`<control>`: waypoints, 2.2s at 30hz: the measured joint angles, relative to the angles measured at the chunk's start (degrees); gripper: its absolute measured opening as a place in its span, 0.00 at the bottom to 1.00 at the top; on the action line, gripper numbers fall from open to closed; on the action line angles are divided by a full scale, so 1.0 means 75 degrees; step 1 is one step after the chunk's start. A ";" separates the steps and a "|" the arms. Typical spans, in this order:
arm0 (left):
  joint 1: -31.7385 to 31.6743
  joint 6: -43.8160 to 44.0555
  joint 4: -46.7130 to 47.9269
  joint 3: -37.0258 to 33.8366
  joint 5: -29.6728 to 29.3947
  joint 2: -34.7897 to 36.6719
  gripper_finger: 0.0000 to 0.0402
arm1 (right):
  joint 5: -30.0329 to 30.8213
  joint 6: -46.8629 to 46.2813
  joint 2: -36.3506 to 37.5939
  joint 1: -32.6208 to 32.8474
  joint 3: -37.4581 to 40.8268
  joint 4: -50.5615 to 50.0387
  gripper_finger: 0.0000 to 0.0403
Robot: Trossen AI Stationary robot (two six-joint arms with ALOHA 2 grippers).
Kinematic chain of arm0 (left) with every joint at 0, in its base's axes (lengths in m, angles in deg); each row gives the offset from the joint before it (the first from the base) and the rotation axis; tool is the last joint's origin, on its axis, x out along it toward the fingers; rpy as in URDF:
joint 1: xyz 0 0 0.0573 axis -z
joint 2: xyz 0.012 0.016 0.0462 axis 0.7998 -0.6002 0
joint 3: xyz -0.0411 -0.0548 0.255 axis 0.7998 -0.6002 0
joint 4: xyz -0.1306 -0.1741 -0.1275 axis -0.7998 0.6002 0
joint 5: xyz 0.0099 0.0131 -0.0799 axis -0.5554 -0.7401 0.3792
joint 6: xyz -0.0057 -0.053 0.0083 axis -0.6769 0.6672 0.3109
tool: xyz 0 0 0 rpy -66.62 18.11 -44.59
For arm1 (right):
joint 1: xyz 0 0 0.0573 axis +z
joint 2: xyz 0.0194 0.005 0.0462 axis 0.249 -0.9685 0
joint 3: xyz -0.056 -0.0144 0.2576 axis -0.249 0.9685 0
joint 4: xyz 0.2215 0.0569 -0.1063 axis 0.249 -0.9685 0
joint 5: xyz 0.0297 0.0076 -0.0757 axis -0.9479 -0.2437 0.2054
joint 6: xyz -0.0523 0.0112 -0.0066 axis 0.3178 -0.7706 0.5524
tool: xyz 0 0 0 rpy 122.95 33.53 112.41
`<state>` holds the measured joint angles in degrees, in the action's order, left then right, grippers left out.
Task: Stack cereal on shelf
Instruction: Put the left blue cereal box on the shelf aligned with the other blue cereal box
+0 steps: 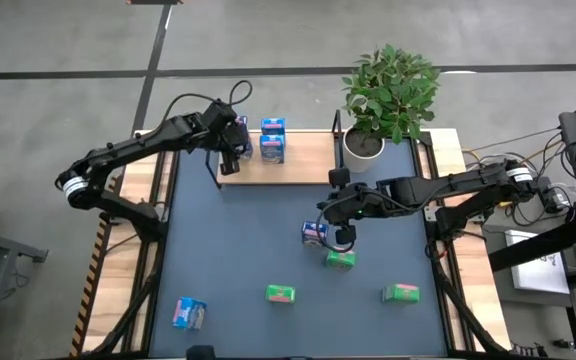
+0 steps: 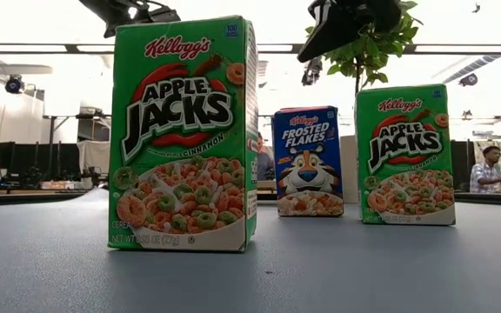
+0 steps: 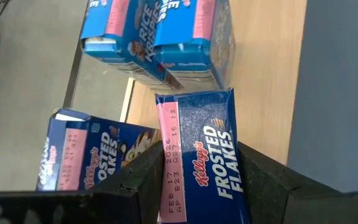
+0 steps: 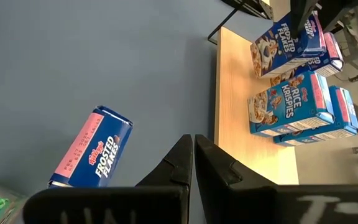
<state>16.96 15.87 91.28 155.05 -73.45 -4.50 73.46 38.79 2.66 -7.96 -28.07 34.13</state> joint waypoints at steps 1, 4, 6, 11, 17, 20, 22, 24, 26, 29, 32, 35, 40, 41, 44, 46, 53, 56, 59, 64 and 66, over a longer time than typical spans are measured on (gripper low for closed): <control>-0.0017 -0.0003 -0.0002 0.0000 0.0065 0.0000 0.40 | 0.0000 -0.0002 0.0000 0.0000 0.0000 0.0003 0.02; -0.0073 -0.0003 -0.0011 0.0000 0.0144 0.0000 0.40 | 0.0008 -0.0005 0.0000 0.0000 0.0000 0.0006 0.02; -0.0116 0.0025 -0.0011 0.0000 0.0145 -0.0001 0.41 | 0.0026 -0.0003 0.0000 0.0000 0.0000 0.0010 0.02; -0.0159 0.0049 -0.0005 -0.0001 0.0150 -0.0070 0.45 | 0.0026 -0.0006 0.0000 0.0000 0.0000 0.0102 0.02; -0.0211 -0.0032 -0.0008 -0.0019 0.0150 -0.0171 0.48 | 0.0026 -0.0023 0.0000 -0.0003 0.0000 0.0117 0.02; -0.0234 -0.0103 -0.0013 -0.0020 0.0148 -0.0172 0.48 | 0.0026 -0.0068 0.0000 -0.0003 0.0000 0.0117 0.02; -0.0256 -0.0111 -0.0008 -0.0029 0.0144 -0.0172 0.48 | 0.0026 -0.0076 0.0000 0.0000 0.0000 0.0119 0.02; -0.0281 -0.0114 0.0011 -0.0029 0.0138 -0.0172 0.48 | 0.0029 -0.0078 0.0000 -0.0002 0.0000 0.0119 0.02; -0.0287 -0.0123 0.0058 -0.0029 0.0138 -0.0172 0.48 | 0.0029 -0.0085 0.0000 -0.0001 0.0000 0.0119 0.02; -0.0294 -0.0128 0.0053 -0.0029 0.0135 -0.0172 0.48 | 0.0029 -0.0085 0.0000 0.0000 0.0000 0.0119 0.02; -0.0295 -0.0140 0.0079 -0.0034 0.0135 -0.0172 0.48 | 0.0029 -0.0085 0.0000 -0.0001 0.0000 0.0119 0.02; -0.0299 -0.0179 0.0087 -0.0038 0.0103 -0.0172 0.49 | 0.0029 -0.0085 0.0000 -0.0001 0.0000 0.0119 0.02; -0.0353 -0.0204 0.0097 -0.0041 0.0086 -0.0172 0.53 | 0.0029 -0.0089 0.0000 -0.0001 0.0000 0.0117 0.02; -0.0363 -0.0207 0.0094 -0.0041 0.0086 -0.0172 0.55 | 0.0029 -0.0115 0.0000 -0.0002 0.0000 0.0119 0.02; -0.0365 -0.0277 0.0087 -0.0037 0.0080 -0.0169 0.58 | 0.0029 -0.0140 0.0000 0.0000 0.0000 0.0117 0.02; -0.0361 -0.0335 0.0293 0.0079 0.0081 -0.0169 0.60 | 0.0029 -0.0141 0.0000 0.0000 0.0000 0.0117 0.02; -0.0205 -0.0072 0.0805 0.1083 0.0089 -0.0143 0.57 | 0.0029 -0.0140 0.0000 0.0000 0.0000 0.0117 0.02; -0.0187 -0.0066 0.0797 0.1209 0.0088 -0.0134 0.50 | 0.0029 -0.0142 0.0000 0.0000 0.0000 0.0117 0.02; -0.0187 -0.0120 0.0802 0.1038 0.0039 -0.0134 0.36 | 0.0029 -0.0143 0.0000 0.0000 0.0000 0.0117 0.02; -0.0196 -0.0219 0.0746 0.0563 -0.0569 -0.0137 0.13 | 0.0029 -0.0142 0.0000 0.0000 0.0000 0.0118 0.02; -0.0198 -0.0309 0.0737 0.0385 -0.0603 -0.0137 0.06 | 0.0029 -0.0139 0.0000 0.0000 0.0000 0.0130 0.02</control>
<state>15.47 13.55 96.81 157.94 -77.97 -5.53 73.68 37.74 2.66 -7.96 -28.07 35.10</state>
